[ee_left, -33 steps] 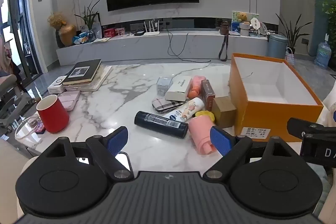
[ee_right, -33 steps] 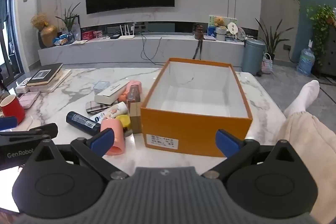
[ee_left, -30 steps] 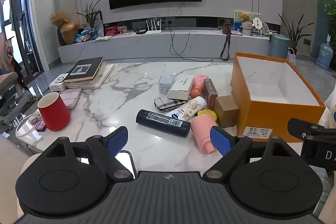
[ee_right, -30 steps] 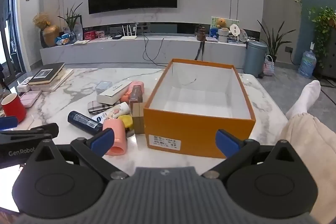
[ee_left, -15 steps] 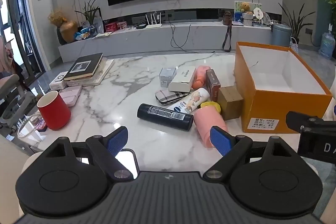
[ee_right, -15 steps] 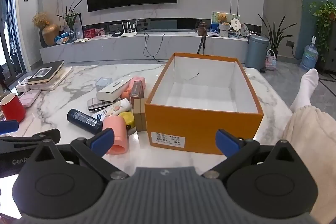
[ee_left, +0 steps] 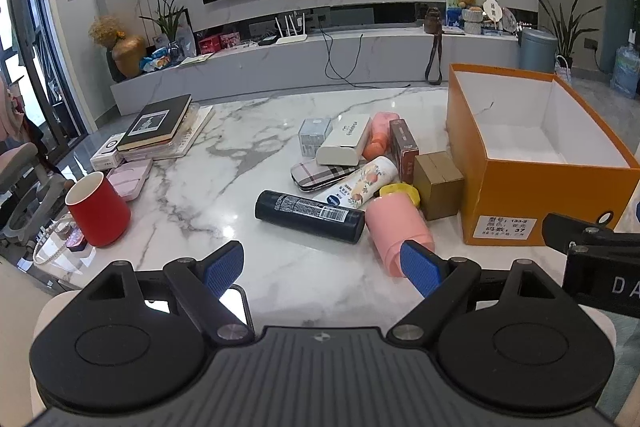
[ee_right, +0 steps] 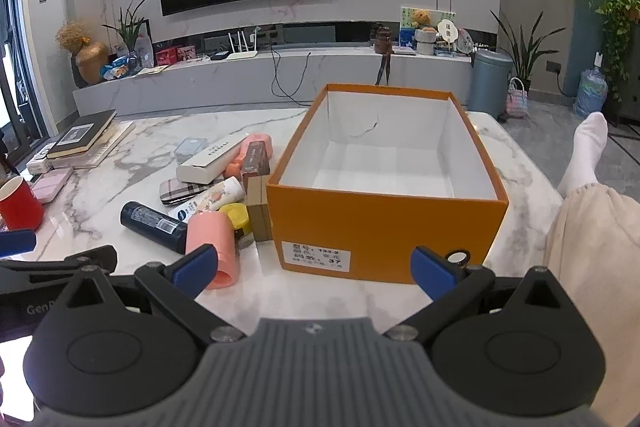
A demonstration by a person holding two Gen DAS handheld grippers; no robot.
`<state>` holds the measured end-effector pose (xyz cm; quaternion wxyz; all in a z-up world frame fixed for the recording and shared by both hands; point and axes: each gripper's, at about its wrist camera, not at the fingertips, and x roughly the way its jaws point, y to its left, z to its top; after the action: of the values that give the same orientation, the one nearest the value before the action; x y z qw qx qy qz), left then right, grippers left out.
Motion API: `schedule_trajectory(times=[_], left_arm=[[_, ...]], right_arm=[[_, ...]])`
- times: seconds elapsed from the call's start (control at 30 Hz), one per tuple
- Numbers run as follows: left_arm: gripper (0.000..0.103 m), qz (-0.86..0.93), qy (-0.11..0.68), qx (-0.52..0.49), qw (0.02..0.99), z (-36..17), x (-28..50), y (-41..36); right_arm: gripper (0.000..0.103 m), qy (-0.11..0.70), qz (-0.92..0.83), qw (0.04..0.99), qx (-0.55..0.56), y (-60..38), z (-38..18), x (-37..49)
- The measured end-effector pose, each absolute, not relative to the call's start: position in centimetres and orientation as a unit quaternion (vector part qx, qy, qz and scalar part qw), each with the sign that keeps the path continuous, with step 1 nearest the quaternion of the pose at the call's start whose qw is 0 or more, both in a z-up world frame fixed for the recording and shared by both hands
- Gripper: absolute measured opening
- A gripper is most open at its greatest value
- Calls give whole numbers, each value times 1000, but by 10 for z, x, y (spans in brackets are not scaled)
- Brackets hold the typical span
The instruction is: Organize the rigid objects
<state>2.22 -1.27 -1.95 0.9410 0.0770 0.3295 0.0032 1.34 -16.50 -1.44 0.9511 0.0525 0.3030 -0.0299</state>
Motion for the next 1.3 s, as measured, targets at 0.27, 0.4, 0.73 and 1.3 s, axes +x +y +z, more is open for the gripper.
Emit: schedule_trajectory(times=[0.27,0.4,0.73,1.3], left_arm=[[103,1,338,86,937,-24,27,-18],[103,2,340,87,936,-23,29,-18],[103,1,348,84,934,-27,30,-17],[91,-38,362,87,927,-31,40,-11]], right_arm=[[101,316,-32,947,56,-167,-20,21],[101,322,-33,944,54,-166,-23,25],[101,329,-36,942,50,-164,-25,28],[101,356,-23,933,53,-161,-32,42]])
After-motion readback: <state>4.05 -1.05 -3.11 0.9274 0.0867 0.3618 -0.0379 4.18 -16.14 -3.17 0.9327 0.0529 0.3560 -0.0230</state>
